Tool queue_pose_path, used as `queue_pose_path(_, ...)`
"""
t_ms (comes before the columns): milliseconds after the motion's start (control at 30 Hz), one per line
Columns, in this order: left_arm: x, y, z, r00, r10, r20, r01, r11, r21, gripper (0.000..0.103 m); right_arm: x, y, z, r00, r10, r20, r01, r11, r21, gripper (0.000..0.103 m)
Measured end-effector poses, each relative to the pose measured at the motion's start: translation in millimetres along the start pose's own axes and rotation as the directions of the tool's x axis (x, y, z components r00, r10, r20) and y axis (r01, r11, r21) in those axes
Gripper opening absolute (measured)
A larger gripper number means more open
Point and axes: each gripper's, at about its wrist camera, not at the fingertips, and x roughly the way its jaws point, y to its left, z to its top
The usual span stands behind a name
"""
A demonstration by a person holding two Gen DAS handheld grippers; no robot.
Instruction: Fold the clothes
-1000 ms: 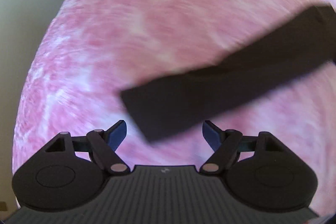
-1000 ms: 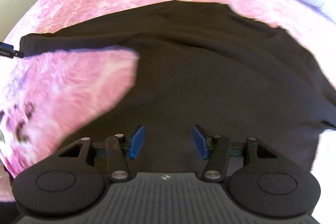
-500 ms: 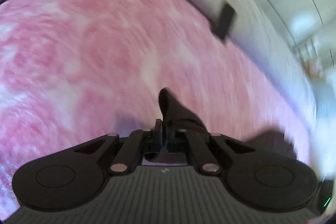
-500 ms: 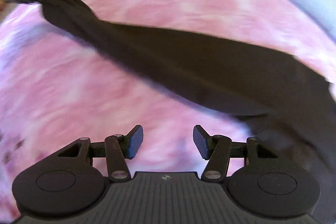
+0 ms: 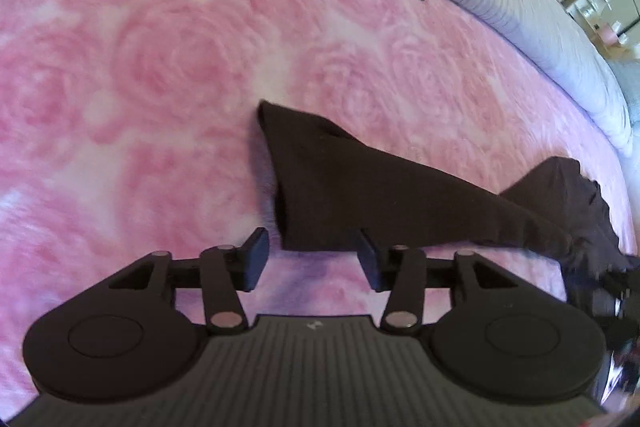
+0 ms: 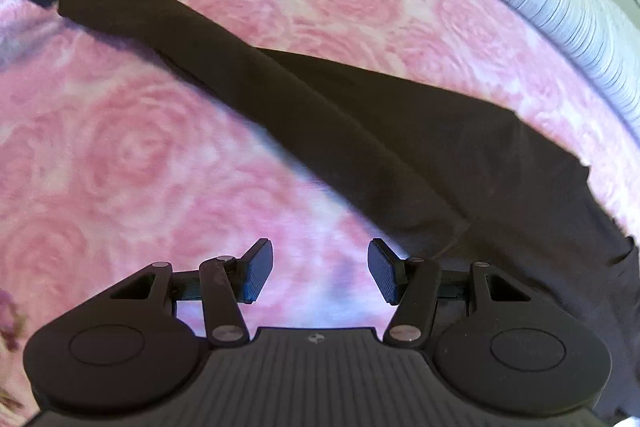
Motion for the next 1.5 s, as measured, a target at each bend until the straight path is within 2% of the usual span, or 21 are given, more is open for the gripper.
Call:
queue_pose_path(67,11,-1,0,1.000,-0.003,-0.006,0.003,0.999,-0.034,0.040,-3,3,-2,1.000,0.016,-0.003,-0.015,1.000,0.020,0.056)
queue_pose_path(133,14,-4,0,1.000,-0.015,-0.026,0.014,0.998,-0.057,0.008,-6,6,-3,0.999,0.031,-0.006,-0.031,0.999,0.041,0.056)
queue_pose_path(200,-2,-9,-5,0.999,-0.032,-0.024,0.031,0.997,-0.072,0.007,-9,8,-5,0.999,0.047,-0.009,-0.046,0.997,0.061,0.056)
queue_pose_path(300,-52,-13,-24,0.998,-0.065,-0.019,0.062,0.991,-0.116,0.006,-14,13,-8,0.997,0.070,-0.012,-0.069,0.993,0.092,0.056)
queue_pose_path(400,-90,-9,-61,0.993,-0.085,-0.082,0.071,0.984,-0.166,0.007,-24,11,-6,0.997,0.075,-0.004,-0.074,0.992,0.107,0.056)
queue_pose_path(500,-88,1,-98,0.984,-0.086,-0.159,0.052,0.977,-0.206,0.007,-35,8,-2,0.997,0.078,0.010,-0.079,0.990,0.117,0.056)
queue_pose_path(600,-74,6,-120,0.980,-0.059,-0.188,0.015,0.974,-0.227,0.000,-36,14,21,0.994,0.099,0.047,-0.102,0.992,0.075,0.056)
queue_pose_path(733,-71,12,-131,0.995,-0.035,-0.098,0.012,0.975,-0.224,0.000,-26,41,69,0.975,0.189,0.114,-0.174,0.976,-0.132,0.056)
queue_pose_path(800,-74,16,-133,0.998,-0.044,-0.053,0.030,0.970,-0.243,0.001,-16,59,95,0.956,0.265,0.129,-0.226,0.940,-0.254,0.056)
queue_pose_path(867,-76,21,-135,0.998,-0.049,-0.024,0.041,0.962,-0.271,0.007,-5,84,119,0.931,0.347,0.115,-0.280,0.880,-0.383,0.056)
queue_pose_path(933,-76,26,-139,0.999,-0.052,0.004,0.051,0.953,-0.297,0.030,7,113,138,0.905,0.417,0.079,-0.324,0.799,-0.506,0.056)
queue_pose_path(1033,-73,25,-141,0.998,-0.056,0.036,0.064,0.955,-0.288,0.031,24,155,159,0.869,0.494,0.006,-0.368,0.655,-0.659,0.056)
queue_pose_path(1100,-70,18,-136,0.998,-0.039,0.052,0.049,0.978,-0.204,0.032,34,177,167,0.858,0.511,-0.053,-0.384,0.568,-0.728,0.055)
queue_pose_path(1133,-67,15,-133,0.998,-0.032,0.054,0.041,0.985,-0.166,0.032,39,186,169,0.855,0.511,-0.095,-0.398,0.527,-0.751,0.051)
queue_pose_path(1167,-63,14,-131,0.998,-0.029,0.055,0.037,0.989,-0.145,0.032,45,194,171,0.855,0.500,-0.139,-0.413,0.493,-0.766,0.023)
queue_pose_path(1200,-60,16,-129,0.998,-0.035,0.061,0.043,0.988,-0.148,0.032,48,198,170,0.859,0.484,-0.167,-0.418,0.474,-0.775,0.002)
queue_pose_path(1233,-57,17,-127,0.997,-0.037,0.071,0.048,0.987,-0.151,0.030,48,201,169,0.864,0.472,-0.175,-0.411,0.461,-0.786,0.001)
queue_pose_path(1267,-58,18,-123,0.995,-0.033,0.091,0.047,0.986,-0.159,0.028,46,203,170,0.867,0.467,-0.172,-0.405,0.461,-0.790,0.001)
queue_pose_path(1333,-63,20,-116,0.990,-0.009,0.140,0.031,0.987,-0.158,0.026,36,201,177,0.872,0.472,-0.127,-0.380,0.491,-0.784,0.000)
queue_pose_path(1433,-61,27,-101,0.986,0.022,0.165,0.008,0.984,-0.178,0.026,29,197,189,0.890,0.455,-0.002,-0.293,0.571,-0.767,0.000)
queue_pose_path(1500,-52,31,-93,0.986,0.031,0.162,-0.001,0.983,-0.184,0.026,33,194,196,0.901,0.427,0.078,-0.234,0.630,-0.741,0.007)
